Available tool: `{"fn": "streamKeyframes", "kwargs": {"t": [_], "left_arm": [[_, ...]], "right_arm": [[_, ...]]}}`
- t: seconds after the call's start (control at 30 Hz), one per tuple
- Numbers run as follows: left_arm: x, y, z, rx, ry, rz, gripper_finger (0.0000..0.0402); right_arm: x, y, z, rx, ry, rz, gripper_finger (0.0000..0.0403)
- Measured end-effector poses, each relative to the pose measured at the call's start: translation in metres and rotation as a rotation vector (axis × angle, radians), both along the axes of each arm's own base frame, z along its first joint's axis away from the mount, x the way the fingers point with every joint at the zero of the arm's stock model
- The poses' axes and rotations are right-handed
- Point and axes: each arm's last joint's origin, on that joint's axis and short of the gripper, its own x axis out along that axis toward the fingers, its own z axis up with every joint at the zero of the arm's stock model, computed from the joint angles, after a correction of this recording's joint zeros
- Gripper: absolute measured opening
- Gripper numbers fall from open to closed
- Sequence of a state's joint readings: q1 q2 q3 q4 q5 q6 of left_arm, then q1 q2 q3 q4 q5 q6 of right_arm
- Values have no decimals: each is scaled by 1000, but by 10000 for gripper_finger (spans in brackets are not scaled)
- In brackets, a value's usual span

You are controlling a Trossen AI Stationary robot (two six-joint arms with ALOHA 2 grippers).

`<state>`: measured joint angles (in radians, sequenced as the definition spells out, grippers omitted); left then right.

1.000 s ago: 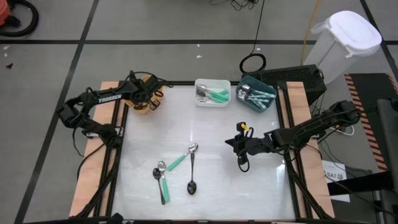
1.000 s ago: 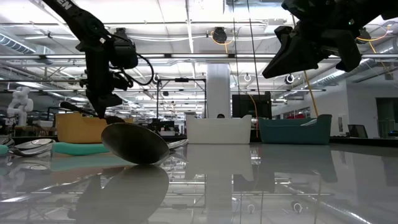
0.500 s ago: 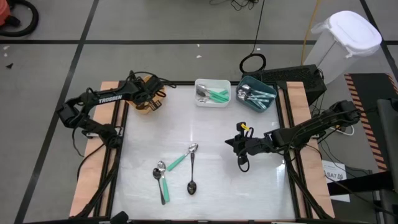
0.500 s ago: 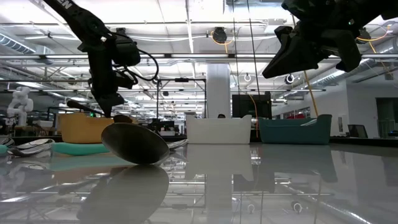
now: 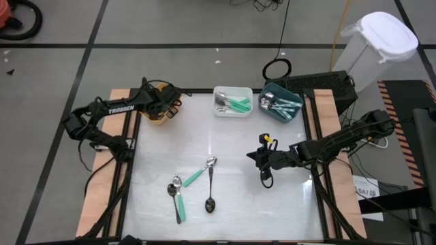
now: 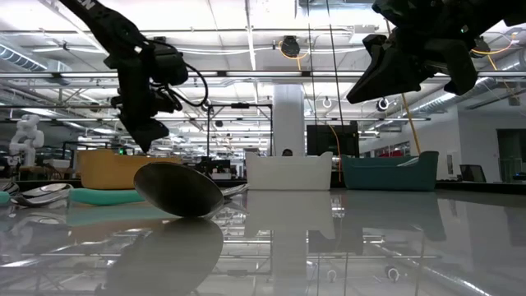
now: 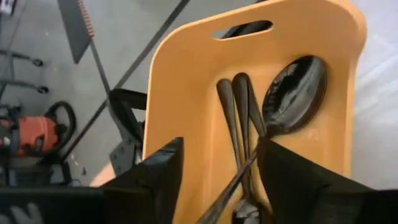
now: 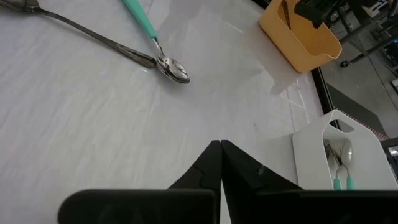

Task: Sort silverware by color (type)
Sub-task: Put the blue spoon into the white bin

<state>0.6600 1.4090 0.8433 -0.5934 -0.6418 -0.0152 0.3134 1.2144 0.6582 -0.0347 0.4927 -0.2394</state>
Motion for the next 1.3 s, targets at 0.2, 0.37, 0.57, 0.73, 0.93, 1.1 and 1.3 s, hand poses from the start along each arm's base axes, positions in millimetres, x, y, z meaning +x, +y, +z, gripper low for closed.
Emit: {"fn": "streamKeyframes", "kwargs": {"t": [0.2, 0.37, 0.57, 0.73, 0.93, 1.1, 1.3], "left_arm": [[9, -18, -2, -26, -50, 16, 223], [17, -42, -4, -54, -89, 49, 223], [38, -85, -4, -56, -188, -31, 223], [61, -129, -1, -56, -352, -167, 223], [80, -183, -6, -109, -525, -279, 223], [84, -222, -19, -163, -558, -348, 223], [89, -252, -38, -187, -566, -428, 223]], "right_arm": [[0, 0, 0, 0, 0, 0, 2], [0, 0, 0, 7, -1, -5, 2], [0, 0, 0, 8, 0, -6, 2], [0, 0, 0, 16, -1, -11, 2], [0, 0, 0, 65, -20, -42, 2], [1, 2, 1, 135, -29, -32, 2], [2, 5, 0, 303, -28, -20, 2]]}}
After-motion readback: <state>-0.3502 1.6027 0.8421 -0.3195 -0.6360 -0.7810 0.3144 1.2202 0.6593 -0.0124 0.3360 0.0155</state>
